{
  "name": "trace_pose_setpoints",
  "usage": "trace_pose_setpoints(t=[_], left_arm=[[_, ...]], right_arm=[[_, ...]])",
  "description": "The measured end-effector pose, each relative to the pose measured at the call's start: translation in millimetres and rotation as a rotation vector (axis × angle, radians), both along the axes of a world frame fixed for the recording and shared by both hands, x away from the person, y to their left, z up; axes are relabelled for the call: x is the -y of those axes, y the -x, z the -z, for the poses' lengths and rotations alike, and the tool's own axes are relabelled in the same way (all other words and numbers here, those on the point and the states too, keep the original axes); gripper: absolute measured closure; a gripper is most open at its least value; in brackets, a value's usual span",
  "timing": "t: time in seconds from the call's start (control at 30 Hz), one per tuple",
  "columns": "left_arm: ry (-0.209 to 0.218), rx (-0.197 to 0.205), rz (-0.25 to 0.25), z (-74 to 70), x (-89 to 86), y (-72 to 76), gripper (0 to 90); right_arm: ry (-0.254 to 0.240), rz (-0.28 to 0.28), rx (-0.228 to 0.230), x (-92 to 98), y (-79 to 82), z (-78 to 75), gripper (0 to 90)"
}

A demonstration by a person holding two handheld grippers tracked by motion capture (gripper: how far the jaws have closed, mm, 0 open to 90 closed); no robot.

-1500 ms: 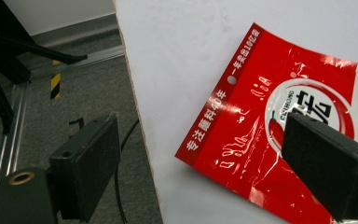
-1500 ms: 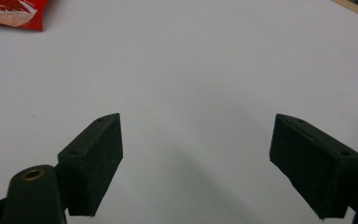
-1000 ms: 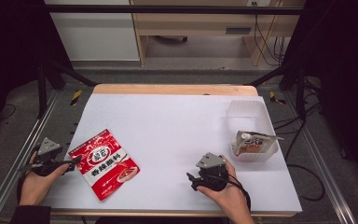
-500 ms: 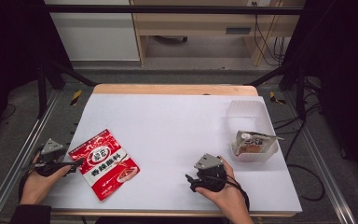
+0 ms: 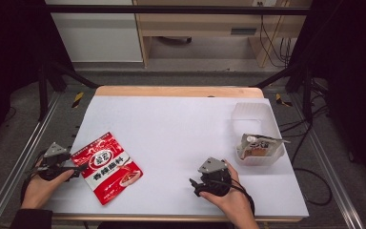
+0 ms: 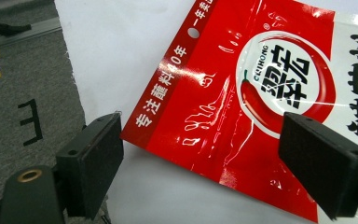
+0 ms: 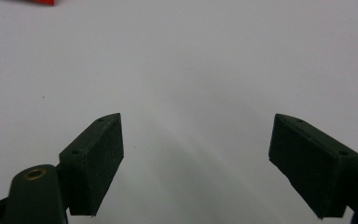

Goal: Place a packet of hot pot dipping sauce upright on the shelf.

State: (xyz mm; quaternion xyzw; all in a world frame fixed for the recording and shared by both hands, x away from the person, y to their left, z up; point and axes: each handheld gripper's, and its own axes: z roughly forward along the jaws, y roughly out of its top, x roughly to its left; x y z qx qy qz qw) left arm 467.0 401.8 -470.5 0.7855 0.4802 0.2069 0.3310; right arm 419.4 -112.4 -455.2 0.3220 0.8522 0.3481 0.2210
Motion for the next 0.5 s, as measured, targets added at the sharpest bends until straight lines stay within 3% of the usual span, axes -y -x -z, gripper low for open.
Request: trace_pose_setpoints(t=[0.33,0.5], left_arm=[[0.07,0.013,0.011,-5.8,1.7,2.9,21.1],[0.112,0.01,0.043,-9.9,5.6,4.0,23.9]], right_arm=[[0.007,-0.006,-0.005,-0.6,0.0,0.7,18.2],[0.006,-0.007,-0.004,-0.3,-0.2,0.8,18.2]])
